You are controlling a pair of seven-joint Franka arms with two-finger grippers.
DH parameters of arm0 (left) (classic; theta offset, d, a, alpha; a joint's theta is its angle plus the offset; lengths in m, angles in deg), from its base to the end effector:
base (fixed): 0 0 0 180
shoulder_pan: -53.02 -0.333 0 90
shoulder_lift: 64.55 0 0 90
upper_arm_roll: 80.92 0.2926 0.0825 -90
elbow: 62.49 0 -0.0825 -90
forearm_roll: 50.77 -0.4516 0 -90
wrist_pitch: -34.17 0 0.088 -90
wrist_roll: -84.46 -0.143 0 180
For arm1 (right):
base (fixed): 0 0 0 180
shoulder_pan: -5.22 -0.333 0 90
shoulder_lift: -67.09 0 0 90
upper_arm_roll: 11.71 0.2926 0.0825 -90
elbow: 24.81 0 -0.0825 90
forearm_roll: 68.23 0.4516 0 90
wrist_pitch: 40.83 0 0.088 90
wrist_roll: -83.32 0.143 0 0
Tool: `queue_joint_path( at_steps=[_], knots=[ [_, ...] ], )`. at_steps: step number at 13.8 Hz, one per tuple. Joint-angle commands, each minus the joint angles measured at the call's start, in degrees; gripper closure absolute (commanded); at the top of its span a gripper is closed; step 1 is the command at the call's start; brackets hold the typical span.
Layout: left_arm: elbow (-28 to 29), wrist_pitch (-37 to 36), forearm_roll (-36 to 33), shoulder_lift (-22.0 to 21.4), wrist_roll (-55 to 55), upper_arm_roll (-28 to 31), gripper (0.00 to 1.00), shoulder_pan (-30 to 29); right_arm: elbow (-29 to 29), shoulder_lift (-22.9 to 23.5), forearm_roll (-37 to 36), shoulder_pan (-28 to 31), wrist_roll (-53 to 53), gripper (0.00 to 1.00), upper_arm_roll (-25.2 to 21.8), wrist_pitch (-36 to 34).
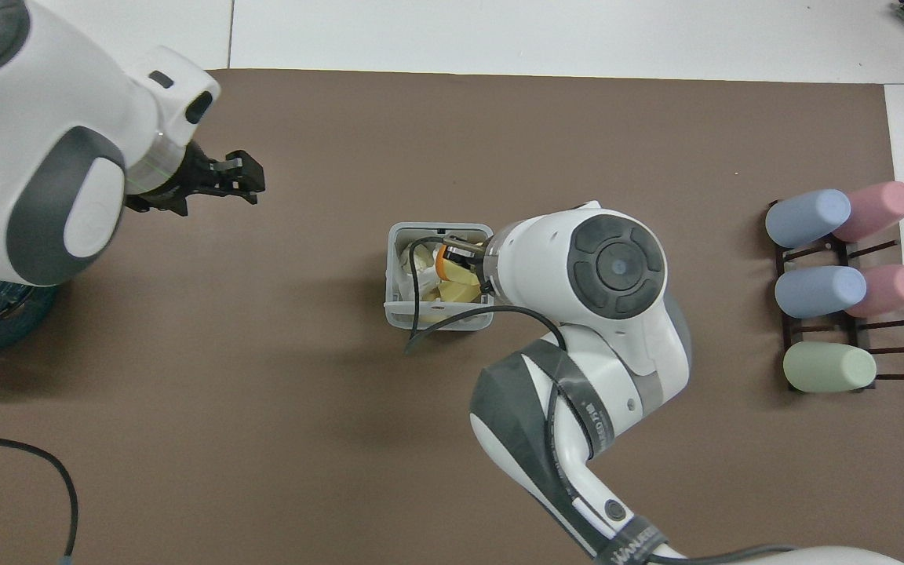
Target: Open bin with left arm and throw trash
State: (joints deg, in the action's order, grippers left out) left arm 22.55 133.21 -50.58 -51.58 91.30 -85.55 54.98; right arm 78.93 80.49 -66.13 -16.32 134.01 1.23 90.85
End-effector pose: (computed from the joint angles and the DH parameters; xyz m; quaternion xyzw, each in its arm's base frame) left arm 0.6910 -0.0762 0.4775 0.9999 0.0035 0.0080 0.0117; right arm 0.5861 0.3982 0.3538 -0.9784 0.1561 -0.0677 0.1172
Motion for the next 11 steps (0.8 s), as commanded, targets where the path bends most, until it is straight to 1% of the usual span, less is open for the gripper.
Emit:
queue_joint_path(
  at_steps=[1,3,5,8,10,11],
  knots=[
    [0.2,-3.8,-1.3,-4.7,-1.6,-0.7,0.02,-1.3,-1.0,0.5,0.3,-0.6,2.1,0.0,0.1,-0.5],
    [0.2,-4.6,-1.3,-6.4,-1.5,-0.7,0.0,-1.3,-1.1,0.4,-0.2,-0.3,2.0,0.0,-0.1,-0.9],
    [0.5,-4.2,-1.2,-6.7,-1.5,-0.8,0.0,-1.1,-0.8,-0.2,-0.9,0.8,0.9,0.0,-0.3,-0.9],
    [1.0,-3.6,-1.2,-6.8,-1.5,-0.9,0.0,-0.6,-0.2,-1.8,-1.0,4.0,-4.0,0.0,-0.4,-1.3],
    [1.5,-3.2,-1.2,-7.2,-1.0,-1.0,0.0,-0.4,0.8,-4.2,-2.3,7.8,-8.6,0.0,-0.4,-3.5],
    [2.8,-2.5,-1.2,-7.6,-1.0,-1.1,0.0,-0.3,1.0,-6.1,-2.6,9.7,-11.9,0.0,-0.4,-5.7]
  ],
)
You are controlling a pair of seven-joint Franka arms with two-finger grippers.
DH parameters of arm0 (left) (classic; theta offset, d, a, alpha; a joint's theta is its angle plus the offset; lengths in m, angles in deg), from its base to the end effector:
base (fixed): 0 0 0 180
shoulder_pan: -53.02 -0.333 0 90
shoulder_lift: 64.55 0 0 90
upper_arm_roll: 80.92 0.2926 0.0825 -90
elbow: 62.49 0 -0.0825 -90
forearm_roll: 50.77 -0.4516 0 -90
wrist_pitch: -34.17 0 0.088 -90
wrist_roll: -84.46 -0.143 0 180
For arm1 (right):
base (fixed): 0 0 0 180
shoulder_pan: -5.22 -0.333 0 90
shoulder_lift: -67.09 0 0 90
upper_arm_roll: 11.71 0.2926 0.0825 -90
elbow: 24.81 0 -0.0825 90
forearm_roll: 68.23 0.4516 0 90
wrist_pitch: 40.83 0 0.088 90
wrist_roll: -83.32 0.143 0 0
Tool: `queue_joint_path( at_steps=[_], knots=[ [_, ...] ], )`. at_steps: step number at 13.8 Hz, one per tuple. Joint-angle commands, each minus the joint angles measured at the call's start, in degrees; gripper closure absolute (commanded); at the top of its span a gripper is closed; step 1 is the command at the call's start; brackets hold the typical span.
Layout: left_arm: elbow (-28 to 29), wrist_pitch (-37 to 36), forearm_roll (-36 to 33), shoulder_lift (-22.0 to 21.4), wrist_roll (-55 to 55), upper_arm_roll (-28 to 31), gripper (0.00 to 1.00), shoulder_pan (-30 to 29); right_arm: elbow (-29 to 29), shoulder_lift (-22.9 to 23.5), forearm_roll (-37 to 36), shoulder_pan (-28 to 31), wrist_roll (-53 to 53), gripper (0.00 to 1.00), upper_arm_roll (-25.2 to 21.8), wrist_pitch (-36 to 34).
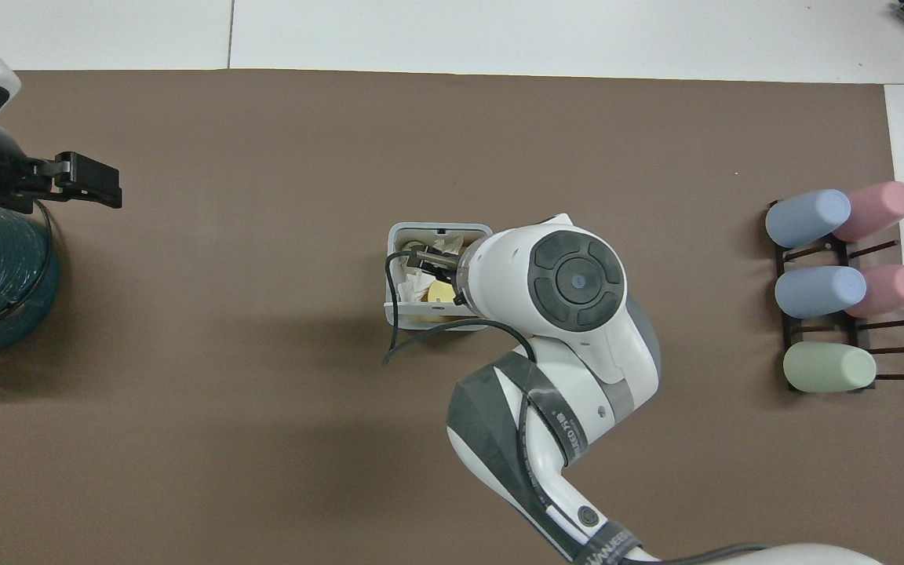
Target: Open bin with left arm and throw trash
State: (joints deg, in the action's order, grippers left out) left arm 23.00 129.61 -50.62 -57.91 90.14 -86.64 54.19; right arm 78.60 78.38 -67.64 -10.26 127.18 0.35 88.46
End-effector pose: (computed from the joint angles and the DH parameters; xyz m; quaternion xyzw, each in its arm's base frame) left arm 0.6616 -0.0774 0.5424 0.9995 -0.0100 0.0282 0.0102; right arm 0.6260 0.3219 0.3768 -0.9802 0.1480 -0.0906 0.0951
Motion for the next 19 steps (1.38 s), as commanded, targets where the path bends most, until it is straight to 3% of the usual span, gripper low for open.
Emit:
queue_joint_path(
  at_steps=[1,6,12,19],
  knots=[
    [3.7,2.3,-1.2,-2.1,0.0,0.0,0.0,0.5,1.9,-6.1,-1.1,5.4,-8.1,0.0,0.5,-5.8],
    [6.8,3.4,-1.2,-3.4,-0.6,-0.2,0.0,0.5,1.5,-14.1,-1.1,13.8,-17.9,0.0,0.3,-19.7],
    [7.0,3.2,-1.1,-3.7,-0.2,-0.3,0.0,0.5,-10.1,-11.1,-2.7,19.2,-25.8,0.0,0.2,-34.3],
    [6.9,3.1,-1.1,-3.7,0.0,0.1,0.0,-0.2,-7.2,-11.9,-2.6,23.1,-37.4,0.0,0.2,-33.0]
  ],
)
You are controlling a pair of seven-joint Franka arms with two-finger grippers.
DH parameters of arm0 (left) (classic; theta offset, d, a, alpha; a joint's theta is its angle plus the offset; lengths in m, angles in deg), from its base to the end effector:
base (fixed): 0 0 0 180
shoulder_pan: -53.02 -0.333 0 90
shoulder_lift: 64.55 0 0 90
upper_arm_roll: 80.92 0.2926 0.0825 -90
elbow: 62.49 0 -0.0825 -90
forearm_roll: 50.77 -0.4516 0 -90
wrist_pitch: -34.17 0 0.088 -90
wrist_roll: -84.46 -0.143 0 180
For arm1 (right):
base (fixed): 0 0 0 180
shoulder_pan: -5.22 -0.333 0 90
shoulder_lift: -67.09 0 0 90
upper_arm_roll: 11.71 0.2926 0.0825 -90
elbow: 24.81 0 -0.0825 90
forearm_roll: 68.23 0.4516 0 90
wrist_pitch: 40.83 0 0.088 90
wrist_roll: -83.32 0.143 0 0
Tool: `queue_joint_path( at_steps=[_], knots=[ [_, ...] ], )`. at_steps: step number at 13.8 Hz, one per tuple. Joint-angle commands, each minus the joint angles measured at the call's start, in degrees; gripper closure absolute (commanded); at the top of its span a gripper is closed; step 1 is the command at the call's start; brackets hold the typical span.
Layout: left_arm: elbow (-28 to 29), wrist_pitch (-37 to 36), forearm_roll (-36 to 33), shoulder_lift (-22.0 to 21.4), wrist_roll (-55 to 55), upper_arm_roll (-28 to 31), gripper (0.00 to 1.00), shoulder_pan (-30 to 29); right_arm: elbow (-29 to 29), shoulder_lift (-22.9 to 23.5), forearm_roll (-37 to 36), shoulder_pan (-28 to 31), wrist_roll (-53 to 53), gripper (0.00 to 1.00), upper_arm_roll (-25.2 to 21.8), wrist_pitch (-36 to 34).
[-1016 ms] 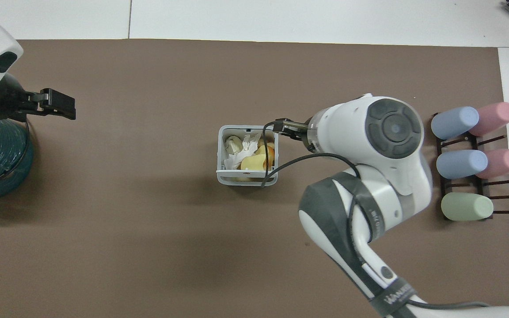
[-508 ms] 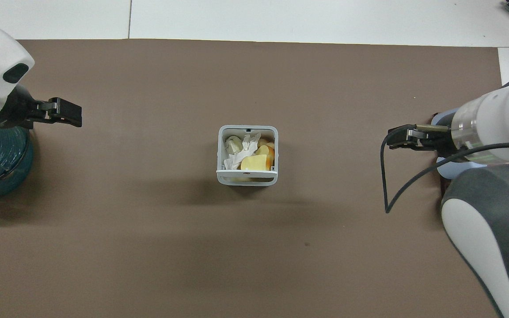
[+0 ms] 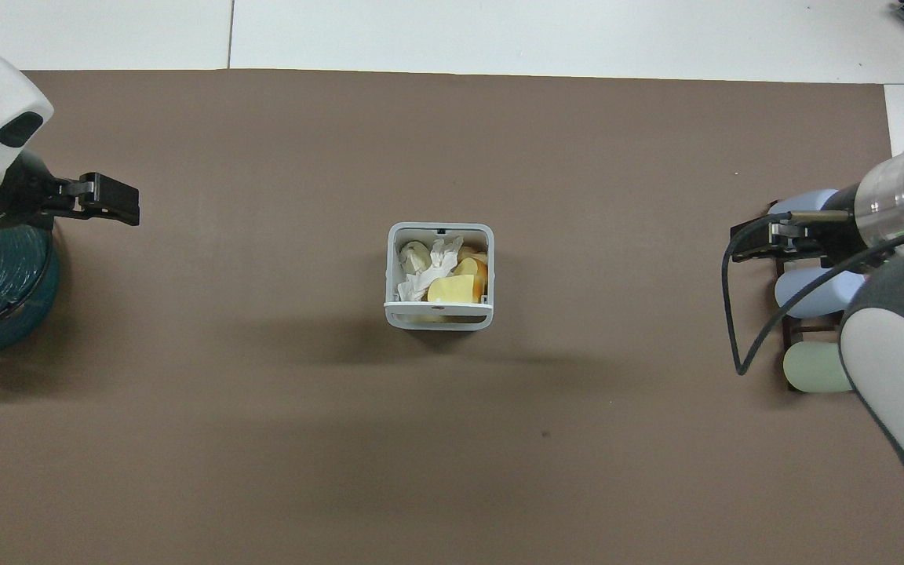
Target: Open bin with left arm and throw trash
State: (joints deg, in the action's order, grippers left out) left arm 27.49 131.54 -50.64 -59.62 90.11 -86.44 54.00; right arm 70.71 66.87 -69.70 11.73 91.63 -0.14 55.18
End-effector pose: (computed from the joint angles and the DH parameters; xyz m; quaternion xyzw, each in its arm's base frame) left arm 0.6543 -0.0730 0.5221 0.9997 -0.0070 0.0210 0.0075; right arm 0.6263 0.0522 0.5244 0.9995 -0.0271 0.0076 0.0123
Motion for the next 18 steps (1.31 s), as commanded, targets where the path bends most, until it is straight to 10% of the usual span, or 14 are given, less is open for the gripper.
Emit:
queue_joint_path(
  at_steps=[1,18],
  knots=[
    [2.4,1.2,-1.1,-1.9,0.1,-0.1,0.0,0.2,1.1,-0.6,-0.6,1.1,-1.5,0.0,0.7,0.1],
    [2.4,1.2,-1.1,-2.0,0.1,-0.1,0.0,-0.1,1.8,-1.1,0.4,2.8,1.8,0.0,0.6,-0.7]
  ],
)
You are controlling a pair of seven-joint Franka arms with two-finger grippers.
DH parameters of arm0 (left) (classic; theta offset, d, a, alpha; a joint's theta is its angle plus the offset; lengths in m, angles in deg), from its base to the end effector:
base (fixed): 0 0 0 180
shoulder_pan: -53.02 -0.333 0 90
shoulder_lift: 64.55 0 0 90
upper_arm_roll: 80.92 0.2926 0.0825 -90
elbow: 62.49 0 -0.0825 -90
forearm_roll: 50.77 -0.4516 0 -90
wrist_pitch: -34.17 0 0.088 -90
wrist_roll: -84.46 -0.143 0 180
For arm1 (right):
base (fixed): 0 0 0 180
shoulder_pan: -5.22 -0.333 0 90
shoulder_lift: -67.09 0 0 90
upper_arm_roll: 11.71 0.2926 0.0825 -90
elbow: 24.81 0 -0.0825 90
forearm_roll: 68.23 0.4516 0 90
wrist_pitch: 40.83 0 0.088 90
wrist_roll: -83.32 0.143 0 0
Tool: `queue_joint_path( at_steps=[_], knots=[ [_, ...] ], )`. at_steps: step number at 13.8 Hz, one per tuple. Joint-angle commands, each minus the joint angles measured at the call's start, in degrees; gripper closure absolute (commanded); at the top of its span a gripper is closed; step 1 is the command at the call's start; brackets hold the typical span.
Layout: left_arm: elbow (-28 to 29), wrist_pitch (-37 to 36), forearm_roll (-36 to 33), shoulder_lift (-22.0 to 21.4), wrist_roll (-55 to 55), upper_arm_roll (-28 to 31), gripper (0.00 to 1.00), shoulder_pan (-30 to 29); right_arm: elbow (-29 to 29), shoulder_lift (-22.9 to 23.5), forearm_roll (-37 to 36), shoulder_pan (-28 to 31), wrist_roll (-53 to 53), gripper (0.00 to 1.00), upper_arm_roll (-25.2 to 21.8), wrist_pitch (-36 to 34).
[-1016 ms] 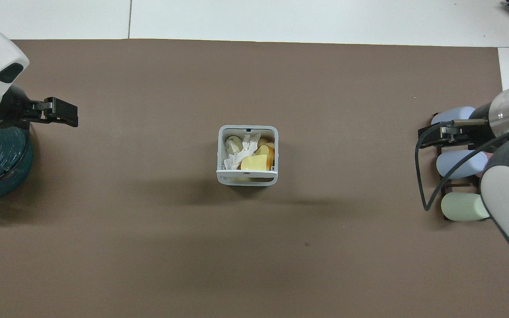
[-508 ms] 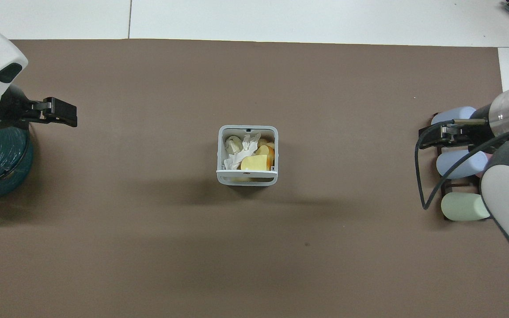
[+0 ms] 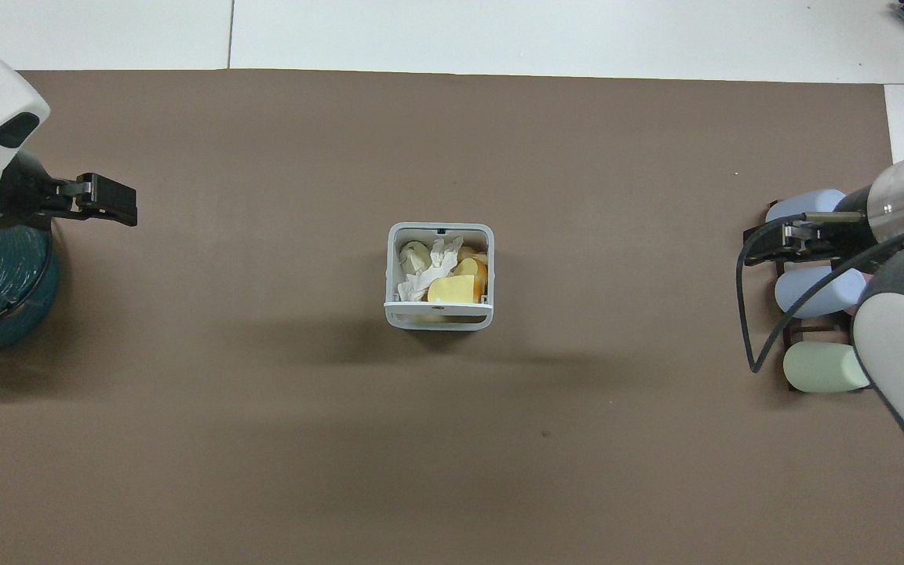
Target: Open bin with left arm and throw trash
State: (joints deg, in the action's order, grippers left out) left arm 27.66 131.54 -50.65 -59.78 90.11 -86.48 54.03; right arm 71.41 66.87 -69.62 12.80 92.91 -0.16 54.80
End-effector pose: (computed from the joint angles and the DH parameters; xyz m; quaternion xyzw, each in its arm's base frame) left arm 0.6534 -0.0738 0.5223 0.9997 -0.0077 0.0209 0.0073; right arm 0.6249 0.0403 0.5172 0.9988 -0.0478 -0.0018 0.0128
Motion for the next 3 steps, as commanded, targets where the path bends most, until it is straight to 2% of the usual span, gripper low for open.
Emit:
queue_joint_path(
  at_steps=[1,3],
  knots=[
    [2.2,1.2,-1.1,-1.9,0.1,-0.1,0.0,-0.1,1.1,-1.1,0.3,1.8,0.6,0.0,0.7,-0.4],
    [2.2,1.2,-1.1,-1.9,0.1,0.0,0.0,-0.1,1.1,-1.1,0.3,1.7,0.6,0.0,0.7,-0.4]
  ],
)
